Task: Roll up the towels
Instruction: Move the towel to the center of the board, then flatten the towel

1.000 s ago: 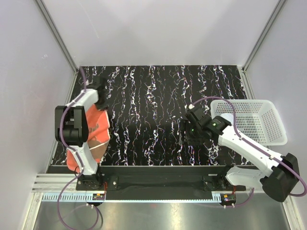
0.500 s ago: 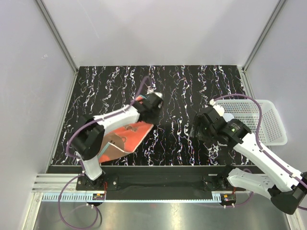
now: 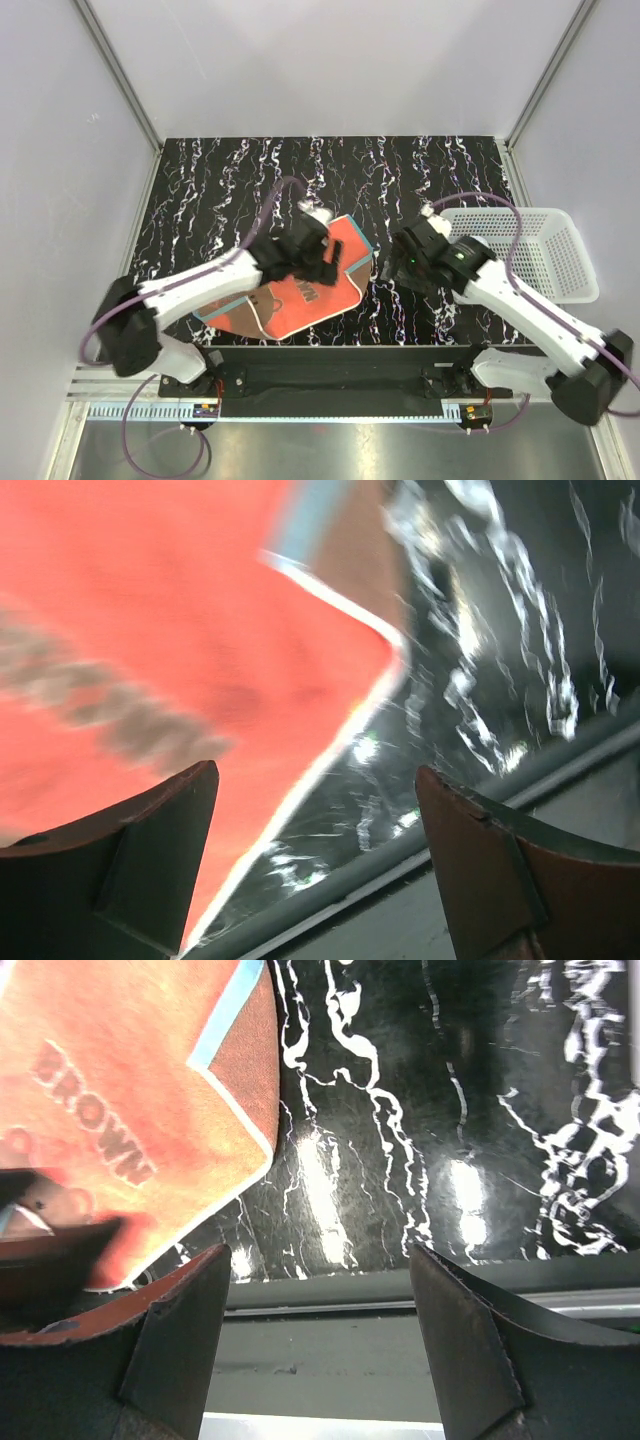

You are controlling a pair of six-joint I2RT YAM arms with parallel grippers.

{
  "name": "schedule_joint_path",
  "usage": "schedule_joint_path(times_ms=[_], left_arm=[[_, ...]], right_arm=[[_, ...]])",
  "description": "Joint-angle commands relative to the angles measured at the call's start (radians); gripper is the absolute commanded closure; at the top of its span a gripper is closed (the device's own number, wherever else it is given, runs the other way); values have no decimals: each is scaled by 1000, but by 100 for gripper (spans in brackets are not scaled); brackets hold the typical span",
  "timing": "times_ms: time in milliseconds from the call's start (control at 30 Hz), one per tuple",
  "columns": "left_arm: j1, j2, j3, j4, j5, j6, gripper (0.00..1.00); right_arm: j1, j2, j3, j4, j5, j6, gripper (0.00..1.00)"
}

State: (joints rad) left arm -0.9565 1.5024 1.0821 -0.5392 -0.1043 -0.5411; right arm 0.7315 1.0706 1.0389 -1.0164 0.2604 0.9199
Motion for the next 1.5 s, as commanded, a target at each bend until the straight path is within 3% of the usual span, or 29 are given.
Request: schedule_joint_path(times_ms=[0,67,167,267,567,967,1300,1467], left_arm=[[139,-177,-40,-94,-140,-80,15],[249,-272,-77,-140,-126,-117,18],[326,-384,-143,-174,-107,-115,18],[335,-448,-163,-246,-136,-103,18],[341,-619,-254,-318,-127,-158,18],[341,-685,-363,-283,-58,-237,19],[341,-696,-393,-266,-58,-266,20],[341,-688,-419,-255,-48,-286,21]], right_arm=[[6,133,55,110,-36,-39,21],[3,257,117,140,-62,-81,21],[5,450,235,138,-107,-151,27],[9,628,355,110,-128,-211,32],[17,914,553,61,-116,-291,38],[20,1019,544,78,-115,-299,59],[20,1008,495,87,-76,-299,99],[-6,956,425,96,-47,-293,100]])
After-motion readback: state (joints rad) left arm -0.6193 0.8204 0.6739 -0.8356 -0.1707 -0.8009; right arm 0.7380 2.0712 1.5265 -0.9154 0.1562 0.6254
